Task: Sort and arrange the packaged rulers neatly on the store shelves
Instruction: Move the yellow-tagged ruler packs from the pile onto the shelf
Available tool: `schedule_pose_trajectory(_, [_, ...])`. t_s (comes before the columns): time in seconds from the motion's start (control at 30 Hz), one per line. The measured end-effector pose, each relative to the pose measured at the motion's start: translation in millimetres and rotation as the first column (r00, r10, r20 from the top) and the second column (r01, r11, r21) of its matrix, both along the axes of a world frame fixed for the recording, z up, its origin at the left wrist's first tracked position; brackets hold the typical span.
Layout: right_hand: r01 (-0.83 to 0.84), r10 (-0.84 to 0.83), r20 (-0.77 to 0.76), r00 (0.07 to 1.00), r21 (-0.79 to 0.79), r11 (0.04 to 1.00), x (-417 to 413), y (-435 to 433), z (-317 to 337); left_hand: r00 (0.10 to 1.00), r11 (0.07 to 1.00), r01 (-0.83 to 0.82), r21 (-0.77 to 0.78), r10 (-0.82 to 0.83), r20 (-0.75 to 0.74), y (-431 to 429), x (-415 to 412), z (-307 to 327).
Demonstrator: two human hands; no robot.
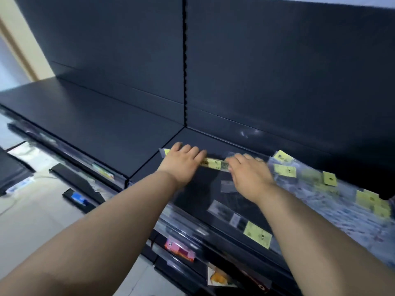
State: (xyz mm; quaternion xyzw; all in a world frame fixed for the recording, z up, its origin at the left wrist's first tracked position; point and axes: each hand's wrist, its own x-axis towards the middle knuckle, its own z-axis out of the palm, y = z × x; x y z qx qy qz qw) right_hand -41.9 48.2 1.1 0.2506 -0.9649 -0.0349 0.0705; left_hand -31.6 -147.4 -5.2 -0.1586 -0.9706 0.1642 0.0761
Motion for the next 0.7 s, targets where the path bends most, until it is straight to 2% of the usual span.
schedule_pose_trajectory(0.17, [-0.071,0.069,-0.062,0.996,-0.029,0.997,-10.8,-104.4,0.3,0.99,0.988,-0.14,0.062,0.139,0.031,-108.7,-8.0,4.9])
schedule_pose_trajectory(0.3, [-0.047,0.04,-0.089,0.995,-0.072,0.996,-18.2,-201.4,5.5,0.972,0.956,-0.235,0.178,0.236,0.015,-200.0,-9.5,12.6])
schedule_pose_trajectory(0.47, [-0.07,0.058,-0.112,0.992,-0.1,0.993,-26.6,-312.2,9.2,0.974,0.971,-0.218,0.101,0.223,-0.048,-310.1,0.6,19.8])
schedule_pose_trajectory(0.6, [-0.079,0.068,-0.077,0.995,-0.163,0.983,-32.3,-391.6,10.0,0.942,0.942,-0.306,0.137,0.32,-0.099,-376.1,2.3,19.2])
schedule_pose_trajectory(0.7, [-0.103,0.095,-0.053,0.994,-0.177,0.979,-48.4,-454.5,10.4,0.939,0.945,-0.306,0.115,0.32,-0.125,-429.4,-7.7,15.8])
